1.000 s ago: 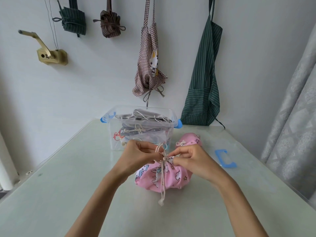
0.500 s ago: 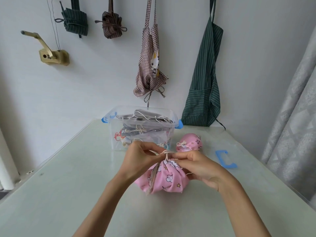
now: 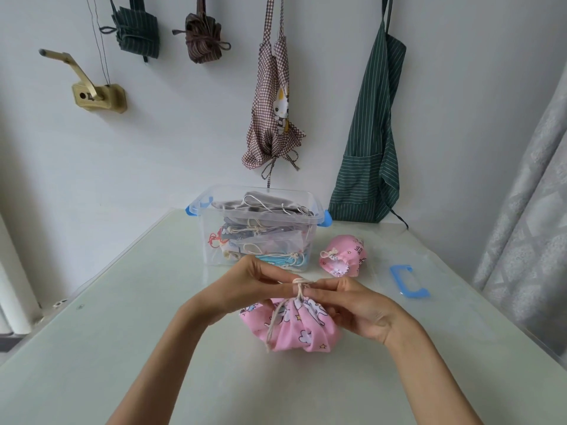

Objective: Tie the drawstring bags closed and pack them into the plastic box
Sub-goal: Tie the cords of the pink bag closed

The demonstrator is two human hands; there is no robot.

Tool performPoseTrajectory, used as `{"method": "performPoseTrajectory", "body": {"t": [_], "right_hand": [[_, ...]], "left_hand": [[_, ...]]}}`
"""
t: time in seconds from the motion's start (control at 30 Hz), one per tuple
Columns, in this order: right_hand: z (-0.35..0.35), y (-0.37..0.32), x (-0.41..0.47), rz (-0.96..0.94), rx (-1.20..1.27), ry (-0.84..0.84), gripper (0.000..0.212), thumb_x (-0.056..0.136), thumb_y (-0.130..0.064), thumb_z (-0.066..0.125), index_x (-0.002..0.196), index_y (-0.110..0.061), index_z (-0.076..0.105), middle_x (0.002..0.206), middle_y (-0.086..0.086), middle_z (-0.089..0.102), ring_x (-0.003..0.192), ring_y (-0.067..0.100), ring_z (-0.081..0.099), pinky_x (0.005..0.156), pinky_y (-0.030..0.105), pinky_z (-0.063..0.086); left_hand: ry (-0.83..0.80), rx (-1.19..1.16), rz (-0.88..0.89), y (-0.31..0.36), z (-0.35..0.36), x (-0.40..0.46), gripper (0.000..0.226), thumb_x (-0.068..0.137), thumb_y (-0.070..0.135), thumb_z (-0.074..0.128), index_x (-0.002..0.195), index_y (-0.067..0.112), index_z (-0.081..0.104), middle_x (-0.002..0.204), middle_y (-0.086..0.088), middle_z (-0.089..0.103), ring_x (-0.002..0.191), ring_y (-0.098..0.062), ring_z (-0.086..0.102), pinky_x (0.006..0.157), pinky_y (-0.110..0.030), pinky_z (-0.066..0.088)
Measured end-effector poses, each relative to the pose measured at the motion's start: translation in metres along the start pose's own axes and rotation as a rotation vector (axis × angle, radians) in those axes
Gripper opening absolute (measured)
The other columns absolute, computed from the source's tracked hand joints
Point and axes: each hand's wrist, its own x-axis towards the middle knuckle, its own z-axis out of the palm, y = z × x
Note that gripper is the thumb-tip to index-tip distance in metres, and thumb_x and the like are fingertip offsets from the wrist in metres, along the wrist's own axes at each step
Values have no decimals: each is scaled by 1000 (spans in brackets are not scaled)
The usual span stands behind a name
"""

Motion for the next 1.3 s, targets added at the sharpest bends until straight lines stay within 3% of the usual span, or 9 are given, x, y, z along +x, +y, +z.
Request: {"method": "performPoseTrajectory", "body": {"t": [0.17, 0.37, 0.47, 0.57, 0.7, 0.87, 1.0, 1.1, 1.3], "right_hand": [[-2, -4, -2, -164, -105, 87, 7, 66, -24, 76, 73, -22, 74, 75, -4, 69, 70, 9, 61, 64, 17, 49], [16, -10, 0, -598, -1069, 933, 23, 71, -27, 66, 65, -20, 44, 61, -4, 61, 55, 18, 57, 49, 29, 42], [21, -7, 4, -616, -1097, 1036, 22, 75, -20, 67, 73, -24, 45, 63, -5, 64, 55, 20, 55, 48, 27, 32], [16, -1, 9, -562, -1025, 1074, 19, 80, -11, 62, 84, -24, 49, 74, -7, 68, 65, 19, 63, 51, 29, 40], [3, -6, 3, -494, -435, 848, 22, 79, -3, 69, 78, -22, 57, 85, -1, 73, 72, 8, 68, 69, 28, 55], [-1, -6, -1, -684, -944, 1258, 18, 79, -5, 67, 86, -22, 64, 75, -8, 65, 67, 12, 59, 54, 22, 35], [-17, -19, -17, -537, -355, 740, 17, 74, -4, 75, 78, -20, 72, 77, 0, 74, 65, 2, 67, 63, 9, 50], [-29, -22, -32, -360, -290, 451, 11, 69, -16, 79, 79, -16, 77, 73, 6, 75, 64, 9, 69, 59, 12, 51], [-50, -16, -37, -228, -565, 677, 13, 67, -31, 82, 65, -19, 76, 50, 1, 64, 45, 7, 53, 51, 18, 46]], "left_hand": [[0, -53, -37, 0, 1, 1, 26, 83, 25, 66, 105, 14, 74, 101, -7, 74, 86, -11, 67, 62, -18, 53], [234, -140, -36, 4, 17, 12, 12, 84, 20, 68, 88, 15, 78, 86, 0, 76, 78, -4, 67, 69, -16, 52], [312, -57, -18, 4, 23, 14, 12, 85, 20, 67, 84, 15, 77, 82, -1, 75, 77, -6, 66, 74, -19, 51], [362, 35, -4, 3, 26, 16, 14, 87, 20, 65, 81, 10, 74, 80, -5, 75, 78, -14, 72, 81, -29, 54], [354, 66, -27, 4, 22, 15, 16, 89, 21, 63, 79, 11, 69, 80, -4, 76, 77, -15, 73, 75, -24, 53], [359, -13, -60, 5, 20, 14, 16, 89, 15, 61, 75, 11, 66, 73, -2, 75, 70, -12, 72, 68, -21, 52], [450, -92, -58, 4, 7, 12, 18, 90, 21, 61, 74, 15, 68, 68, 5, 72, 69, -5, 69, 70, -22, 51], [467, -114, -64, 1, 4, 11, 19, 89, 27, 61, 81, 15, 73, 73, 7, 74, 72, -2, 69, 72, -21, 51], [645, -179, -51, -6, 12, 16, 12, 87, 22, 66, 87, 15, 76, 80, 2, 75, 75, -4, 69, 65, -16, 50]]}}
